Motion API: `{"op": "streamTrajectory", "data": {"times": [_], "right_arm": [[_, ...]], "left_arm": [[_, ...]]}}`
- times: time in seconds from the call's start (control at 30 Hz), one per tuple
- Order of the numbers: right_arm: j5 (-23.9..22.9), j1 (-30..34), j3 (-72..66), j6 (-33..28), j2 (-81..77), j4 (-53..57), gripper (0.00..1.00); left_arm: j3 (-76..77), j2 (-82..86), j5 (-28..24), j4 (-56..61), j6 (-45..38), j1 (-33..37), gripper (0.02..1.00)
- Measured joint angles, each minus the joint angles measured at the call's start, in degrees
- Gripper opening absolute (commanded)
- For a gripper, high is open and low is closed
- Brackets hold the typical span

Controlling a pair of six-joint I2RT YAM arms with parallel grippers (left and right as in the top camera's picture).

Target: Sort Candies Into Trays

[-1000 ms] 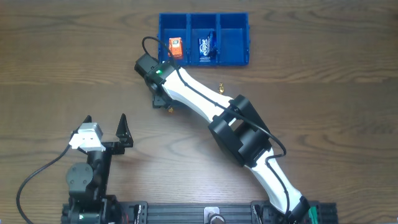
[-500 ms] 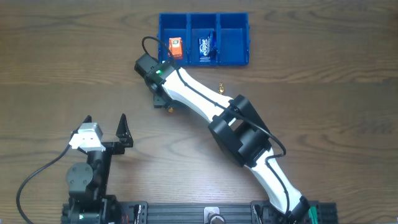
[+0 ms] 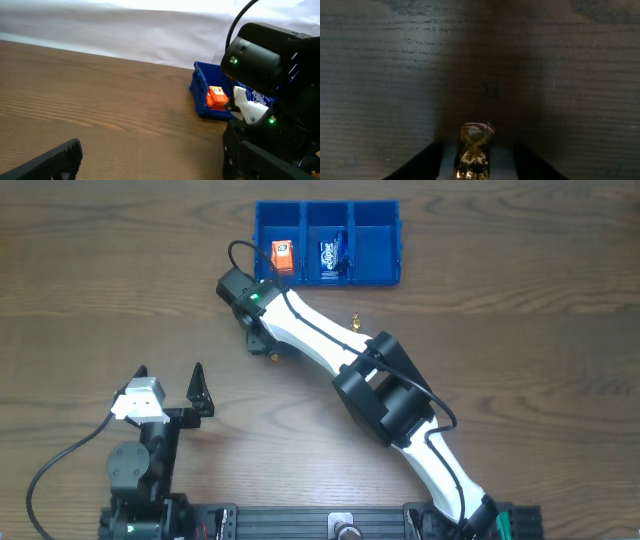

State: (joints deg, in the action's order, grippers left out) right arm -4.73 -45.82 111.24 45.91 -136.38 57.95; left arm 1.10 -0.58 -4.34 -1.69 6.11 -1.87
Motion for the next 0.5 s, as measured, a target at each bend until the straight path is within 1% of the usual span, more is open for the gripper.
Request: {"op": "streamTrajectory", "data": {"times": [0.03,0.07,0.17,0.23,0.37,0.5], "right_arm": [[0.04,0.0,0.0,0.04,0.0,-0.02,0.36],[0.11,0.0,0.0,-0.02,0.0,-0.02,0.336],[0.28,0.0,0.0,0.02,0.0,-0.11,0.2],[0.37,0.0,0.02,-0.02,0.0,-0.04,0.134],[0.46,0.0,0.07,0.11,0.0,-0.15,0.038],[0.5,0.02,0.07,-0.33,0.02,0.0,0.038]], "left_arm": [[0.0,0.0,0.0,0.0,0.0,0.0,0.998],[0.0,0.0,0.0,0.0,0.0,0.0,0.996],[0.0,0.0,0.0,0.0,0.0,0.0,0.998],[0.0,0.0,0.0,0.0,0.0,0.0,0.998],[0.0,0.0,0.0,0.0,0.0,0.0,0.996],[0.0,0.0,0.0,0.0,0.0,0.0,0.998]]}}
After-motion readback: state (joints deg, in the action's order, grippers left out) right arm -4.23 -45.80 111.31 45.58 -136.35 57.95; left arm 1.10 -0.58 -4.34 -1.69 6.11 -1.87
